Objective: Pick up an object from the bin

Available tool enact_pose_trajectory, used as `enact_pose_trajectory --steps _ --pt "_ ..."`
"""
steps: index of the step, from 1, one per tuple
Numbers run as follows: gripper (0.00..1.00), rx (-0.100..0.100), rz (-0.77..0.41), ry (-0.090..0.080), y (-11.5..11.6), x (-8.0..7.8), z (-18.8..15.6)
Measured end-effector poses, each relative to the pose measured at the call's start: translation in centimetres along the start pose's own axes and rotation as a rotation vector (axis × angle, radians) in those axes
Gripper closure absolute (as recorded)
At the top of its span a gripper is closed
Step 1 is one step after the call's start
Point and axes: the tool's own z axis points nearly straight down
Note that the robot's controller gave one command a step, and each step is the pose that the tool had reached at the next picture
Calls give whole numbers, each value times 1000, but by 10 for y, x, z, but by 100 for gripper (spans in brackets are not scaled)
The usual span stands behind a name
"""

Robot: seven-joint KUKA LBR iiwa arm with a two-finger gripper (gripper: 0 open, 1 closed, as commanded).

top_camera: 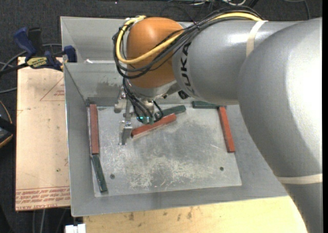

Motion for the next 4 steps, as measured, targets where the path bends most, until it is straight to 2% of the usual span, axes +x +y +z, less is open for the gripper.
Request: enact_pose_trajectory --steps 1,2,3,4 --pt "0 -1 3 -8 -1 -2 -5" --pt "0 -1 -69 -13 -73 -23 62" --pt "0 -3 -74 -16 -92 -22 69" --pt "0 1 -94 -14 -111 -36 51"
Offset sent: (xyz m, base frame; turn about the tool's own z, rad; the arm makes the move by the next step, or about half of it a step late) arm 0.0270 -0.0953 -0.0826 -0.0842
